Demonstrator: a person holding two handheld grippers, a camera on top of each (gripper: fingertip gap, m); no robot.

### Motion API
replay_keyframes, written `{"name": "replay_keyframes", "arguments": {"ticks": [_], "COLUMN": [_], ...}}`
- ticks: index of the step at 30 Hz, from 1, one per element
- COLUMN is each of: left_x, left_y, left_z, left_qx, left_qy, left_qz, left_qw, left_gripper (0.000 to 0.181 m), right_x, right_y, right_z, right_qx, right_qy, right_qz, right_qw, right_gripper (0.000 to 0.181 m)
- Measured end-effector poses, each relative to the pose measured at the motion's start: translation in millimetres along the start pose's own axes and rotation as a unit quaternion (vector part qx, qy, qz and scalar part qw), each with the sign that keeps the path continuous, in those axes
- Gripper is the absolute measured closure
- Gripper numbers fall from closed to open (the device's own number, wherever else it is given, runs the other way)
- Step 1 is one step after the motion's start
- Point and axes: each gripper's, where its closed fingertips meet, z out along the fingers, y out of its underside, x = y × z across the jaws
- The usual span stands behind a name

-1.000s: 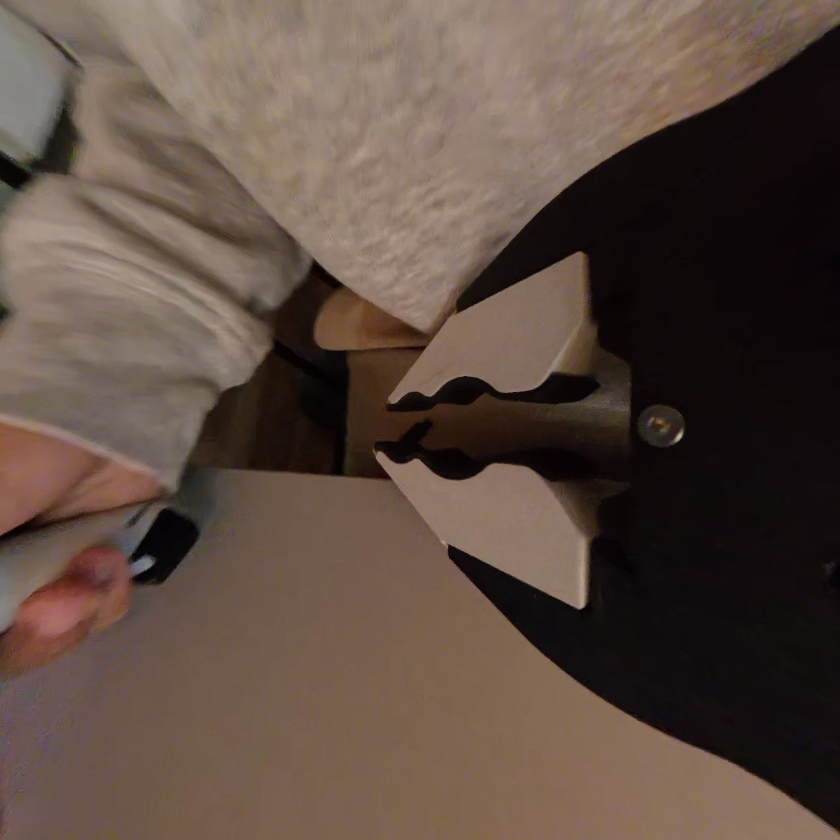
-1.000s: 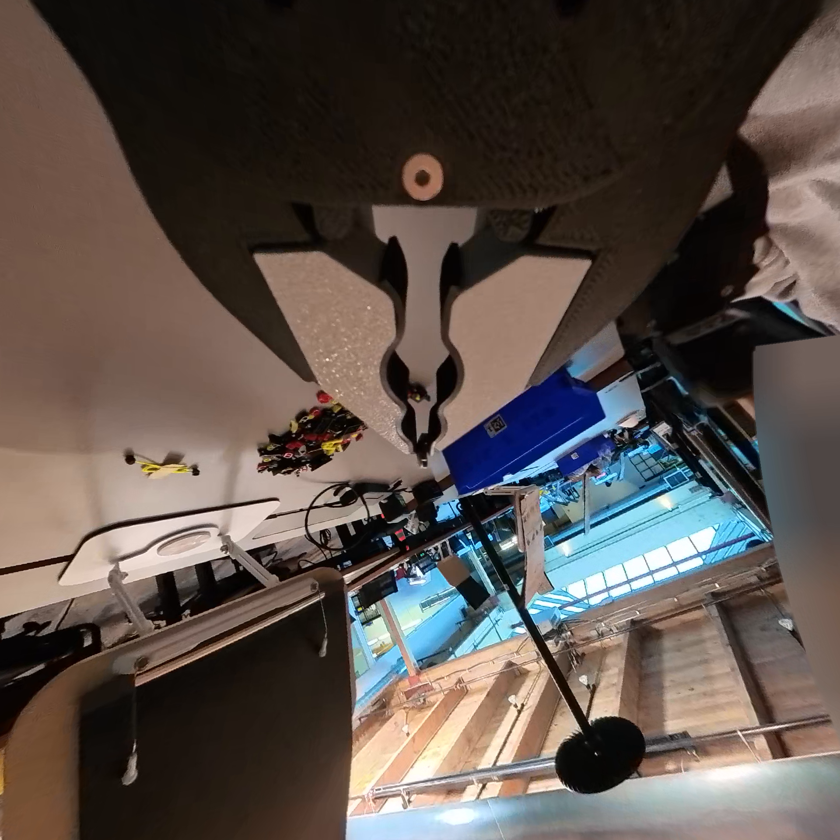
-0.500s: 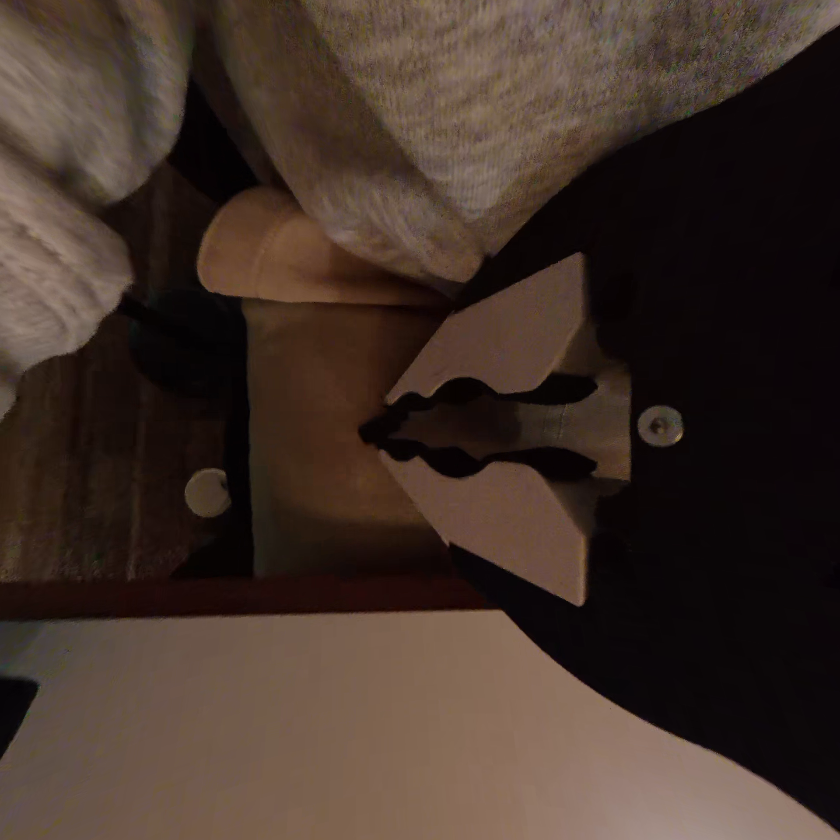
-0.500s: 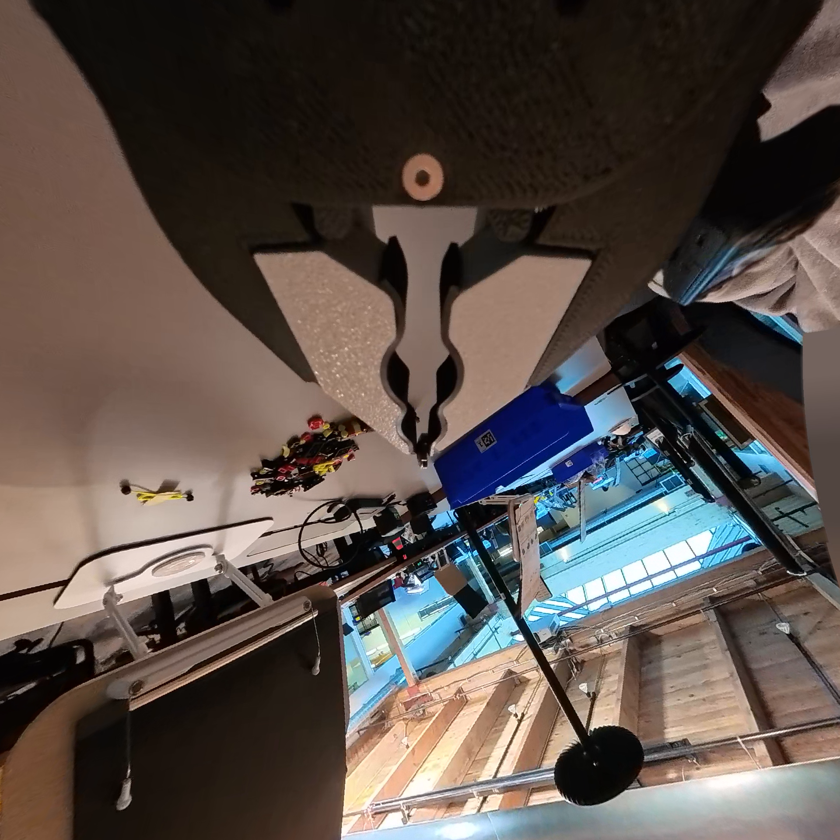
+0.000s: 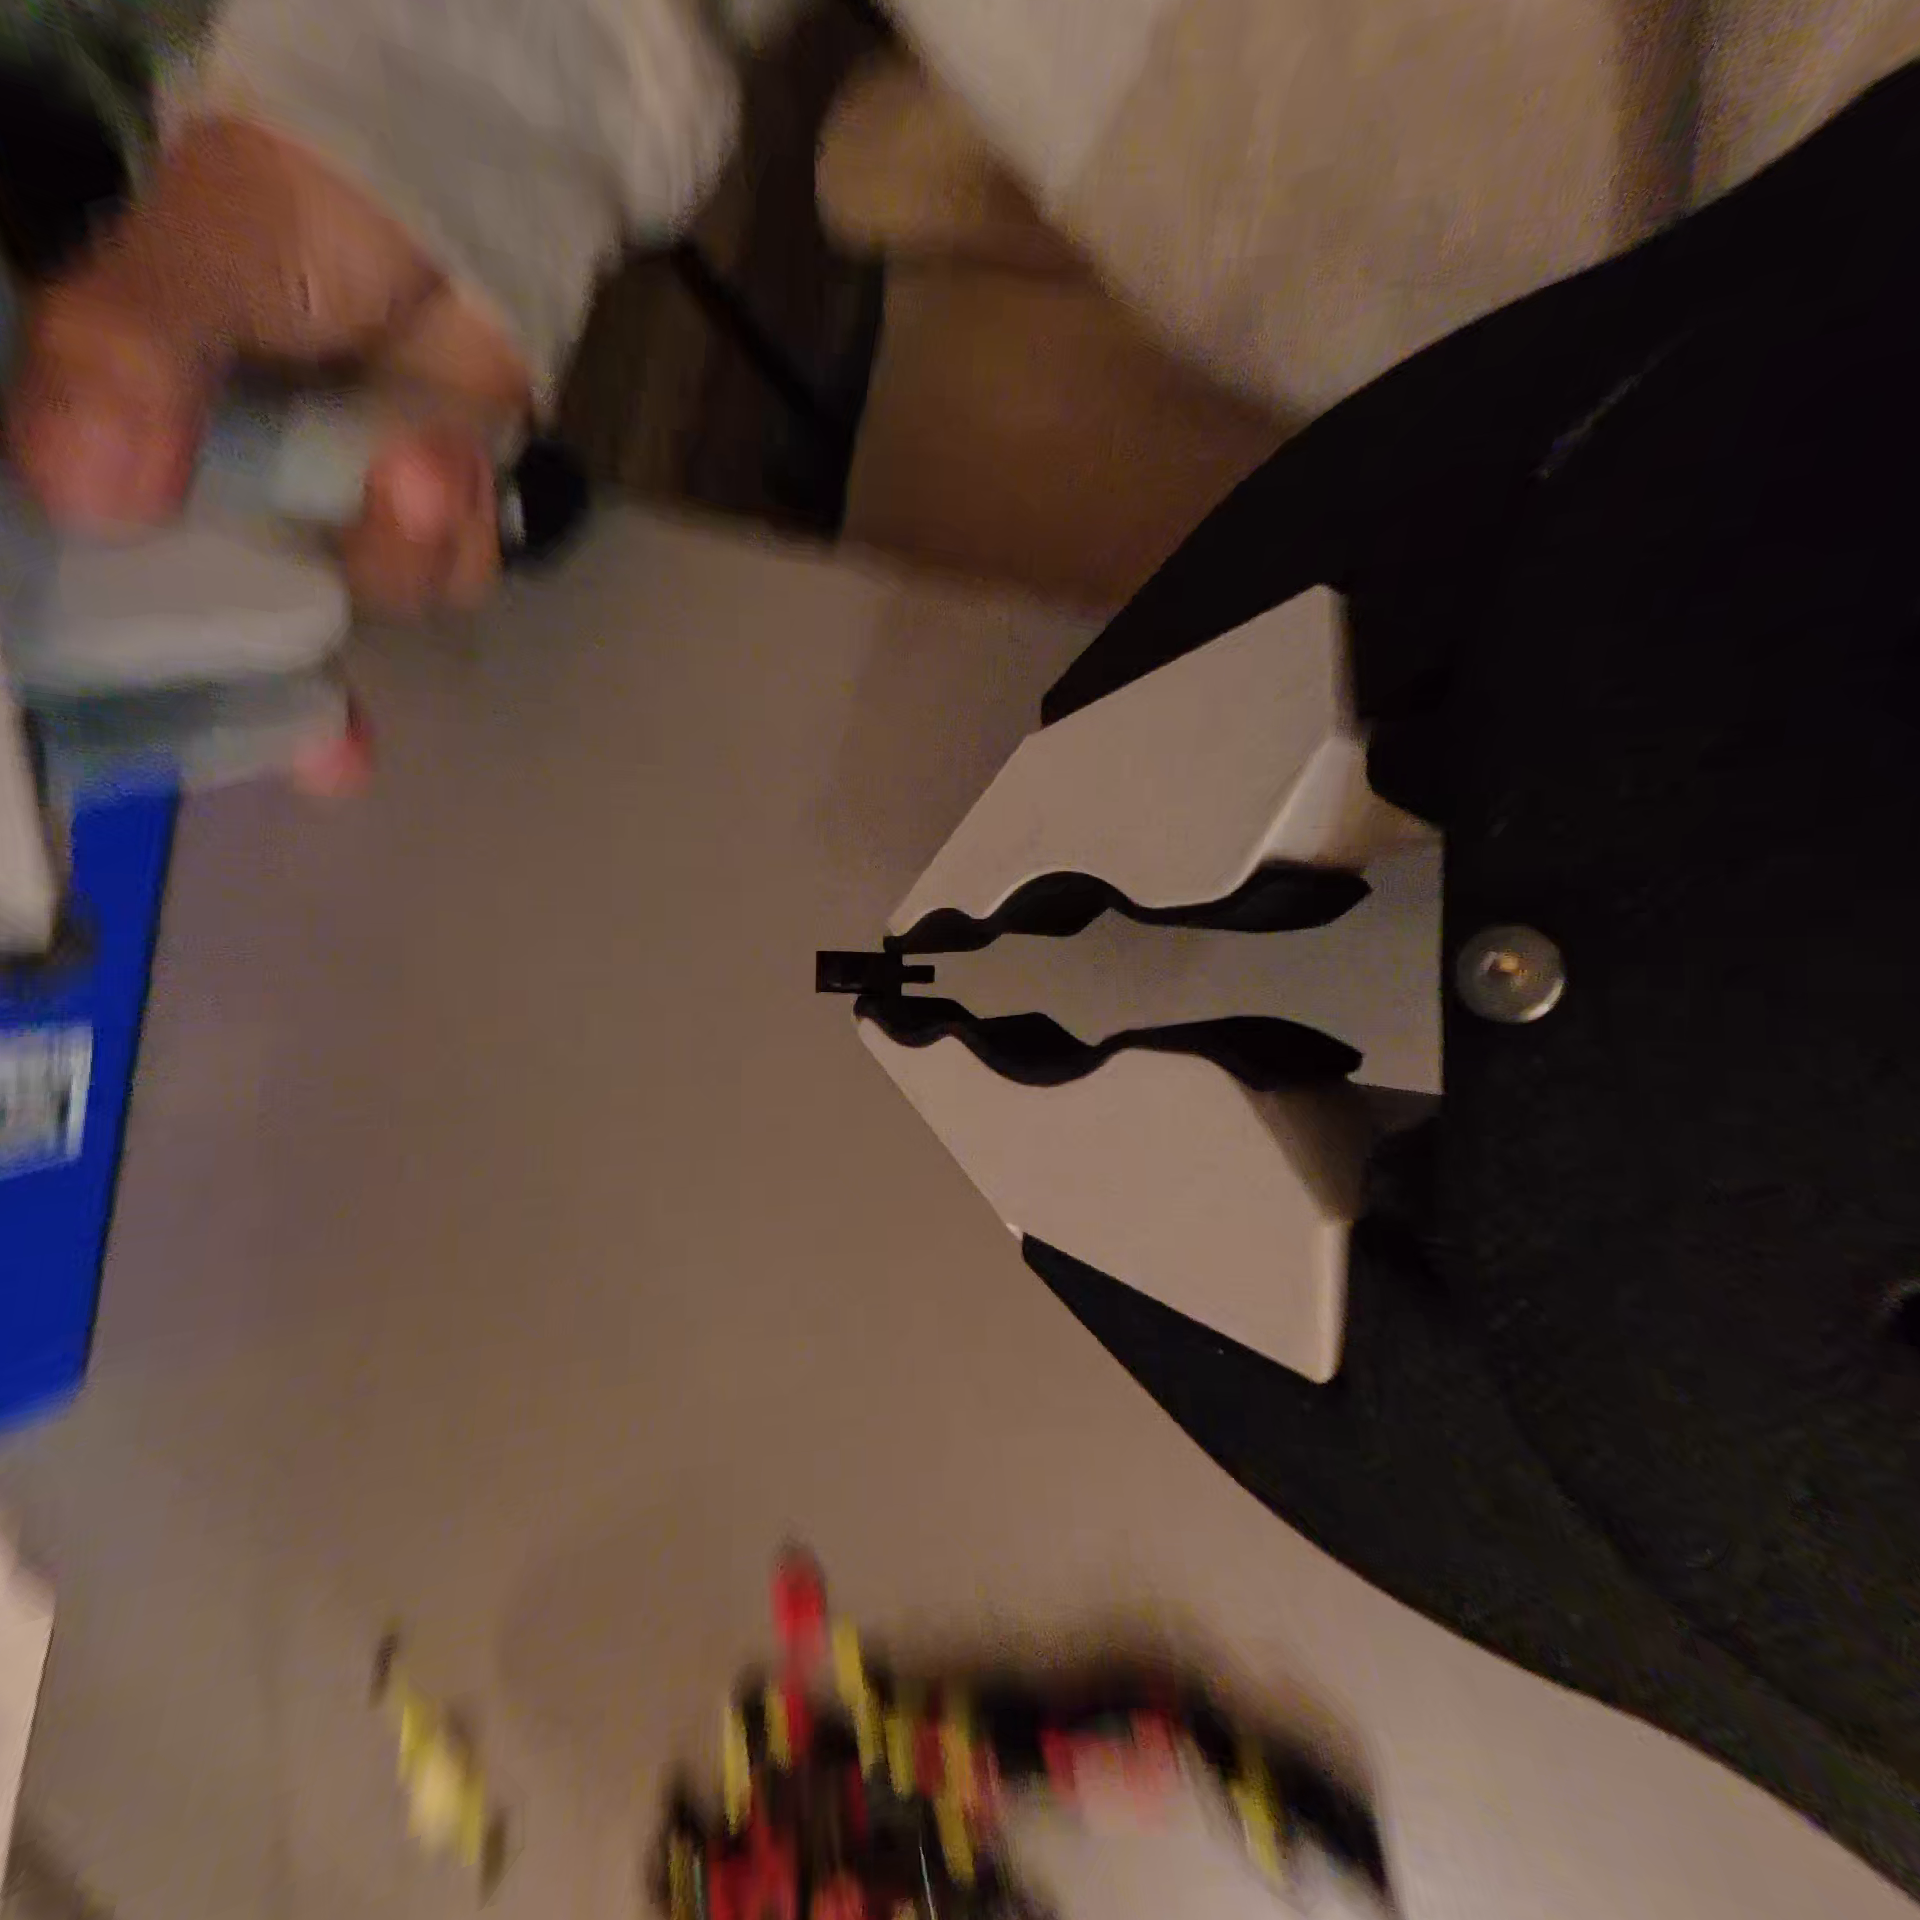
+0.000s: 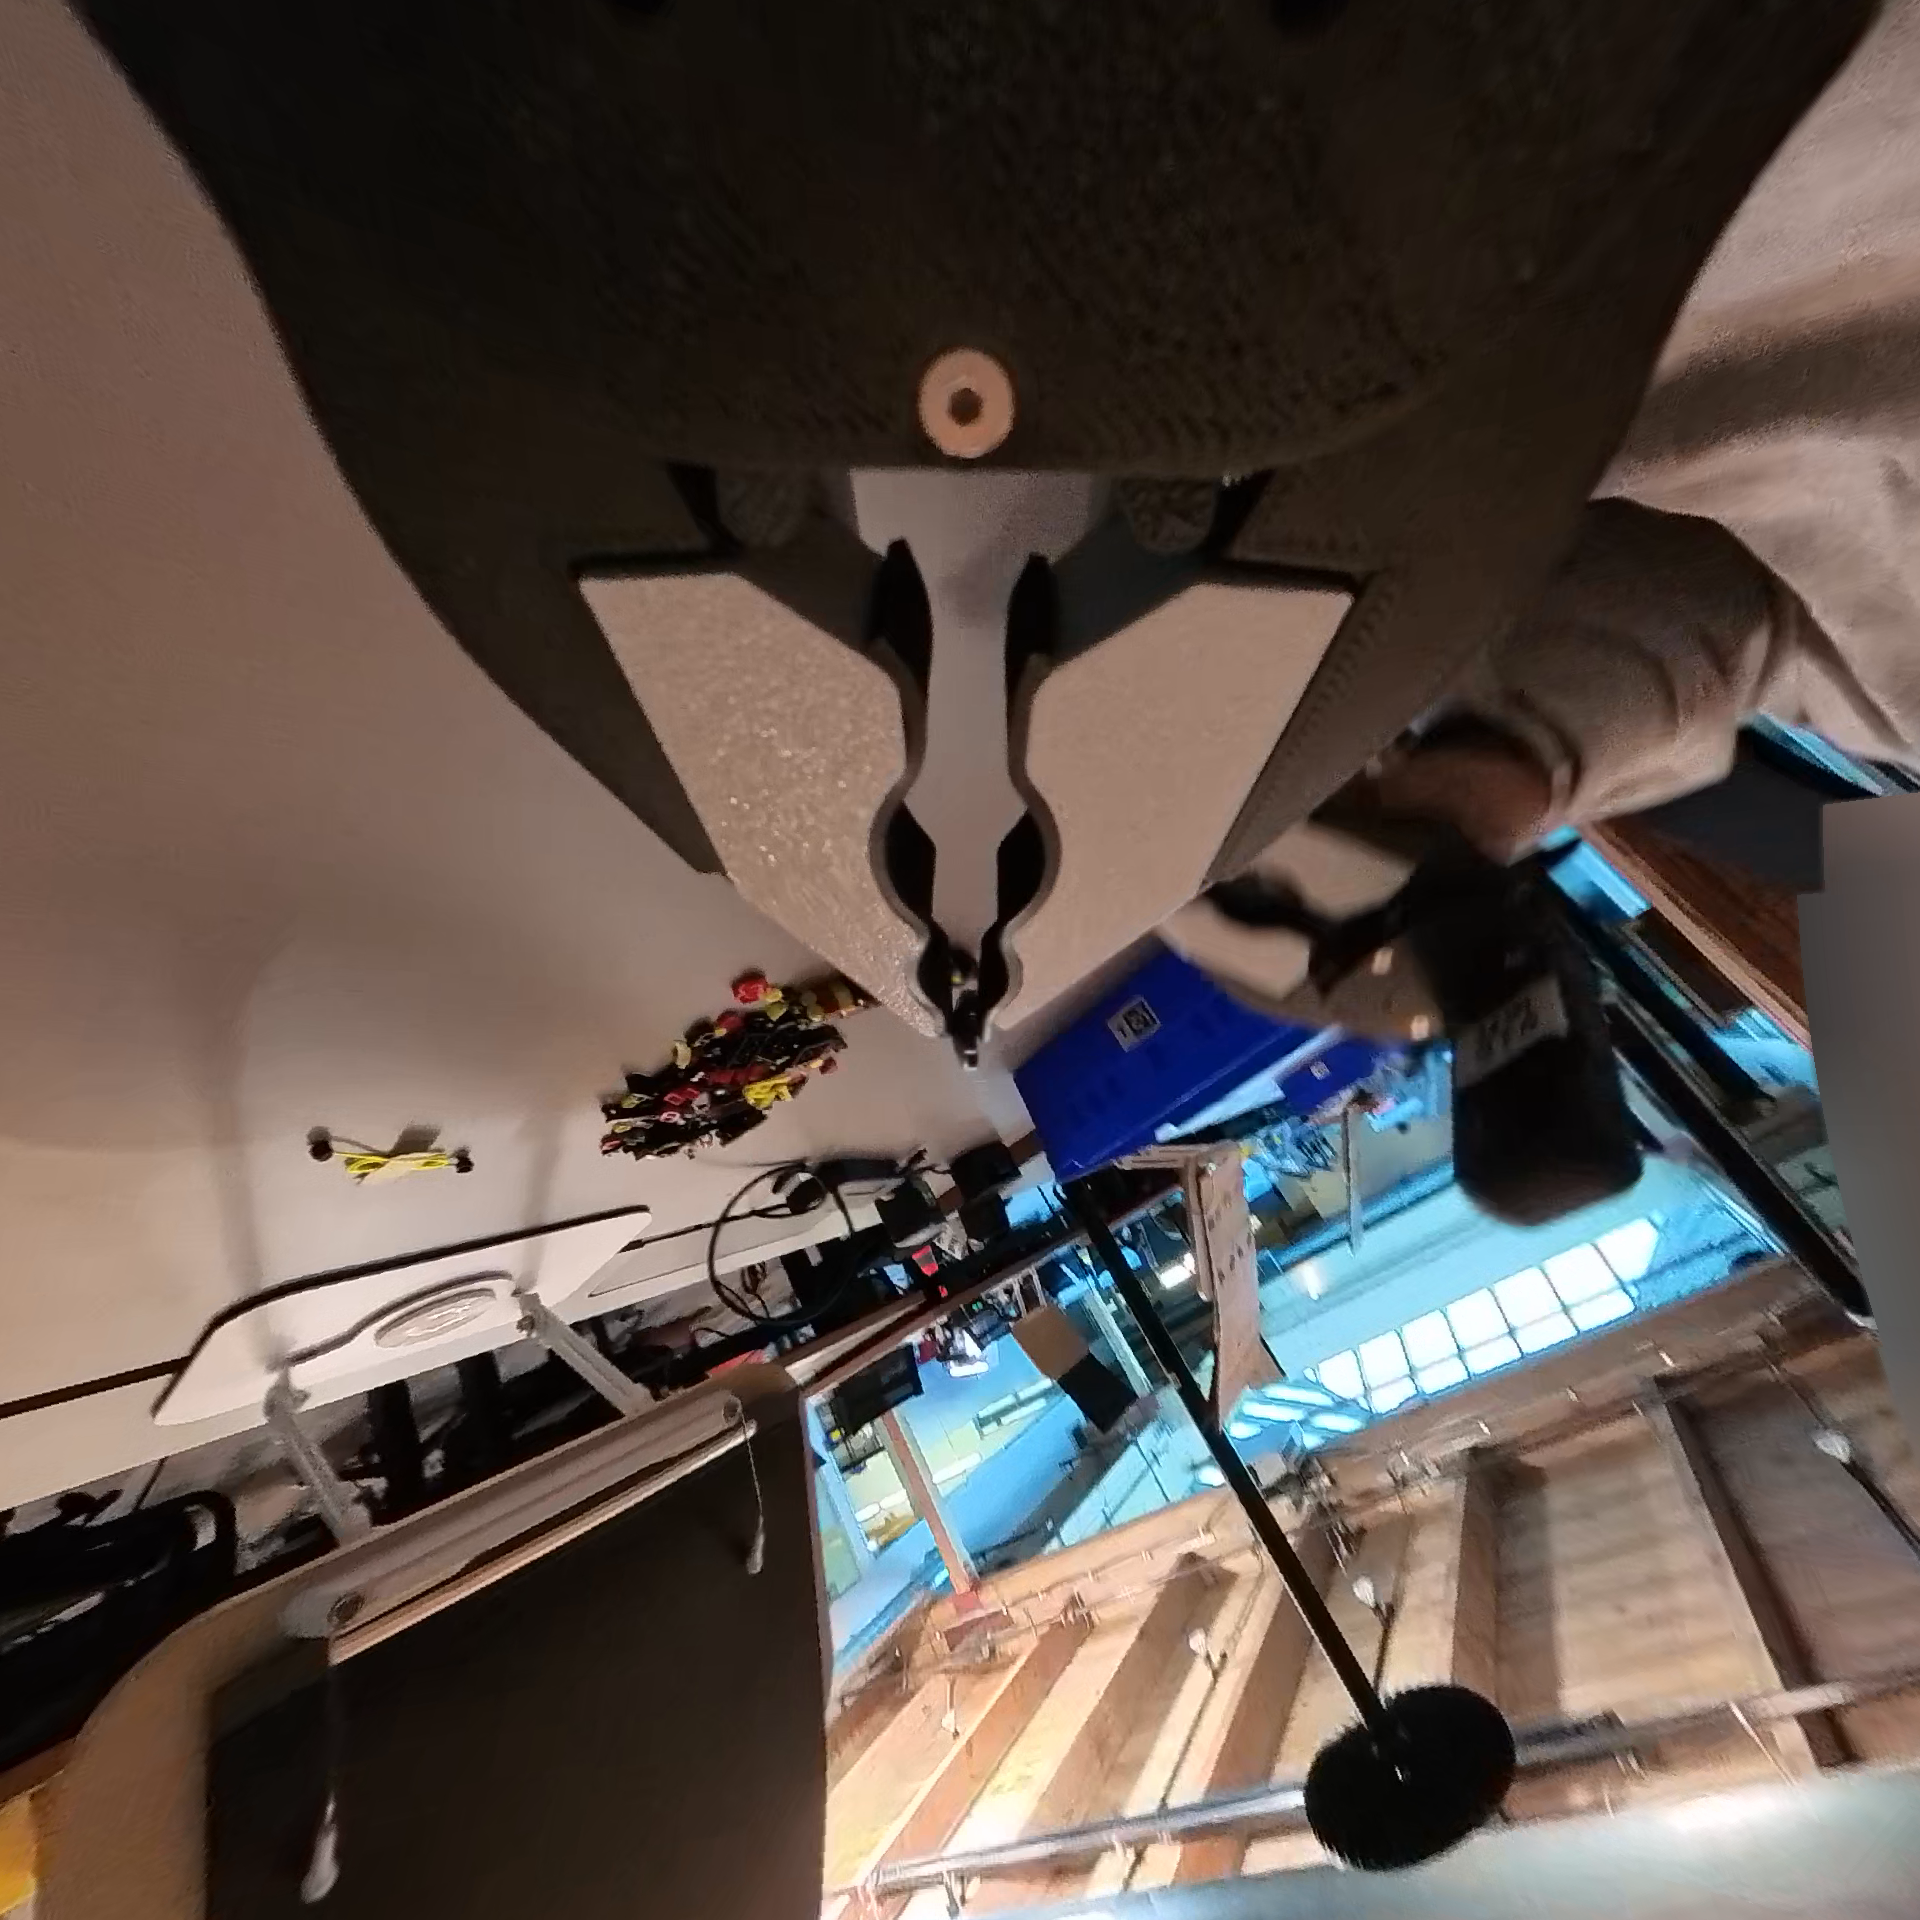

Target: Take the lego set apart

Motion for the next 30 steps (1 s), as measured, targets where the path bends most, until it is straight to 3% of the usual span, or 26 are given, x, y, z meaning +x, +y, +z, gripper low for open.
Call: {"name": "replay_keyframes", "arguments": {"ticks": [3,6,8,11,14,17,22,23,25,30], "left_x": [-103.3,-165.9,-190.6,-218.7,-227.7,-228.9,-233.0,-235.9,-240.4,-239.9], "left_y": [5.2,10.8,8.5,12.8,17.2,24.5,30.1,28.1,23.6,21.9], "left_z": [-23.0,-22.4,-16.1,-6.3,2.4,5.3,-10.7,-13.7,-17.2,-23.9], "left_qx": [-0.013,-0.019,-0.003,-0.001,0.009,0.007,0.025,0.037,0.057,0.052], "left_qy": [-0.112,-0.094,-0.078,-0.097,-0.089,-0.066,-0.066,-0.069,-0.070,-0.100], "left_qz": [0.018,-0.065,-0.112,-0.121,-0.141,-0.169,-0.162,-0.172,-0.195,-0.183], "left_qw": [0.993,0.993,0.991,0.988,0.986,0.983,0.984,0.982,0.977,0.977], "left_gripper": [0.174,0.174,0.174,0.174,0.173,0.173,0.172,0.162,0.131,0.110], "right_x": [4.3,12.4,19.6,37.1,58.6,86.0,114.7,114.6,107.3,78.9], "right_y": [10.7,28.2,37.8,45.1,57.2,70.0,73.3,70.6,61.0,37.5], "right_z": [17.7,55.1,88.3,146.3,199.1,231.7,243.4,243.3,239.9,198.3], "right_qx": [-0.041,-0.112,-0.156,-0.199,-0.247,-0.287,-0.296,-0.285,-0.251,-0.166], "right_qy": [0.016,0.024,0.021,0.017,0.017,0.050,0.087,0.081,0.060,0.050], "right_qz": [-0.037,-0.055,-0.084,-0.129,-0.129,-0.101,-0.078,-0.064,-0.025,-0.042], "right_qw": [0.998,0.992,0.984,0.971,0.960,0.951,0.948,0.953,0.966,0.984], "right_gripper": [0.180,0.179,0.179,0.180,0.180,0.180,0.147,0.131,0.118,0.115]}}
